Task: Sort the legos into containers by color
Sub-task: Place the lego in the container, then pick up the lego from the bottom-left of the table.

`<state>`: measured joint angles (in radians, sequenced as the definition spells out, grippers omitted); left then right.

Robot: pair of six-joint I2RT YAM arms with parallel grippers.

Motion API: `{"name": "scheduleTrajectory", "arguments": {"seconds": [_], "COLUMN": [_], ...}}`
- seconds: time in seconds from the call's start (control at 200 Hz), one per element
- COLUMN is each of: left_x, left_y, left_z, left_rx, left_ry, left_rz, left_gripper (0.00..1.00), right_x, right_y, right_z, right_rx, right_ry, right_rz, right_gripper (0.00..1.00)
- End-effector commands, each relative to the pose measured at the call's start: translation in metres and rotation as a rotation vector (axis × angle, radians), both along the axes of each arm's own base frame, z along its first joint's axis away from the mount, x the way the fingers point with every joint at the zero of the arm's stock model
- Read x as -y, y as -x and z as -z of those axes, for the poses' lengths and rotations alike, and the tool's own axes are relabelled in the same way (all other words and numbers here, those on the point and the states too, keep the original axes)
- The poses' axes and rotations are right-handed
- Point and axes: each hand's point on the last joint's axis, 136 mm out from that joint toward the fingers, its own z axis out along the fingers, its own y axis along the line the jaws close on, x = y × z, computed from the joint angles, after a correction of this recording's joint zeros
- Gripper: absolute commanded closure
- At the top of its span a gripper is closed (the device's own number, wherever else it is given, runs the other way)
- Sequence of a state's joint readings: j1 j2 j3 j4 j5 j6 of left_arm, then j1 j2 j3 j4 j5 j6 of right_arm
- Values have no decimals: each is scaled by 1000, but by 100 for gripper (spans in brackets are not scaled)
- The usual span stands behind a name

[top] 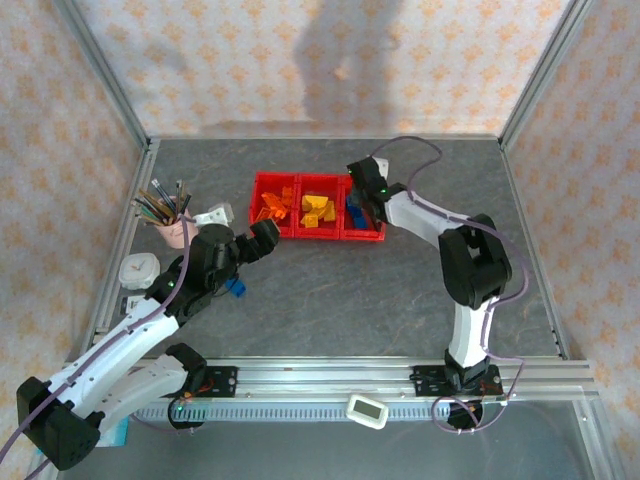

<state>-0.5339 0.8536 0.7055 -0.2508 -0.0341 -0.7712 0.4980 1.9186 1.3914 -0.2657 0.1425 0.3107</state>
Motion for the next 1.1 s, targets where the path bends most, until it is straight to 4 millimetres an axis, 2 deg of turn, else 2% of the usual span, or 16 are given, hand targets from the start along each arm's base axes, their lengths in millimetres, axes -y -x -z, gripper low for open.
{"name": "scheduleTrajectory", "arguments": {"seconds": [0.0,0.225,0.295,0.42,0.576,0.746,0.886,1.096], "left_x": [-5,-6,-9,-18,-33,-51,-64,-79], "left_y": [-7,-8,-7,1,14,32,47,66], "left_z": [-5,-8,-10,-12,-11,-7,-1,6], "left_rx": [33,33,26,13,0,-34,-65,-86], "left_ry": [-21,-28,-37,-41,-50,-73,-77,-39], "left_rz": [-17,-24,-33,-61,-98,-149,-186,-242], "left_gripper": [1,1,1,1,1,1,1,1], "right_x": [2,-7,-17,-46,-93,-156,-213,-272], "right_y": [-8,-1,11,45,96,151,195,226], "right_z": [-13,-33,-42,-51,-49,-41,-25,3], "right_rx": [23,45,62,84,81,80,52,25], "right_ry": [38,3,-8,-20,-68,-104,-169,-176], "right_rz": [4,-46,-87,-182,-333,-521,-689,-805], "right_gripper": [46,36,35,31,26,20,16,11]}}
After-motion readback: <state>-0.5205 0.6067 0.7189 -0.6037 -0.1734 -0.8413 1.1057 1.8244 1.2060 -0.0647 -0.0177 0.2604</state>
